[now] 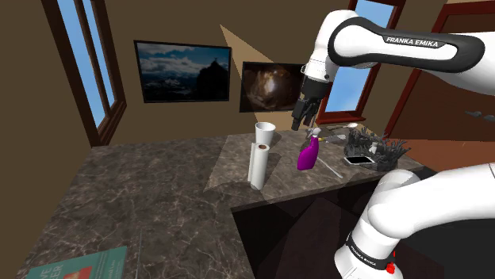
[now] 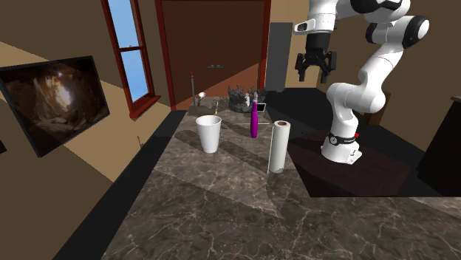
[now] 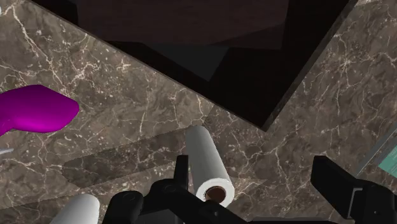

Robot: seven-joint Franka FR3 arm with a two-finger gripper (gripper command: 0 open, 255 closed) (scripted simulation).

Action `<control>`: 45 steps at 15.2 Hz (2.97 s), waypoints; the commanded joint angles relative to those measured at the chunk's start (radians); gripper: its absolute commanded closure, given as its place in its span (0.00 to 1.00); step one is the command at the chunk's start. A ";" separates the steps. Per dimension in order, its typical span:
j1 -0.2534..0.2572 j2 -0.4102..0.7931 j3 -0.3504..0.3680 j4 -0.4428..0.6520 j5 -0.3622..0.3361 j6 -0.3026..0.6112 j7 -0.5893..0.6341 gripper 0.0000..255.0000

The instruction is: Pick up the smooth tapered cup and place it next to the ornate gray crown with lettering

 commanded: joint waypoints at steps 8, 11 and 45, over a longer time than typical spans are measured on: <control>-0.022 0.183 -0.113 0.032 -0.041 0.150 -0.146 0.00; -0.026 0.275 -0.160 0.066 -0.044 0.207 -0.208 0.00; -0.211 1.368 -0.325 0.943 0.335 0.319 -0.751 0.00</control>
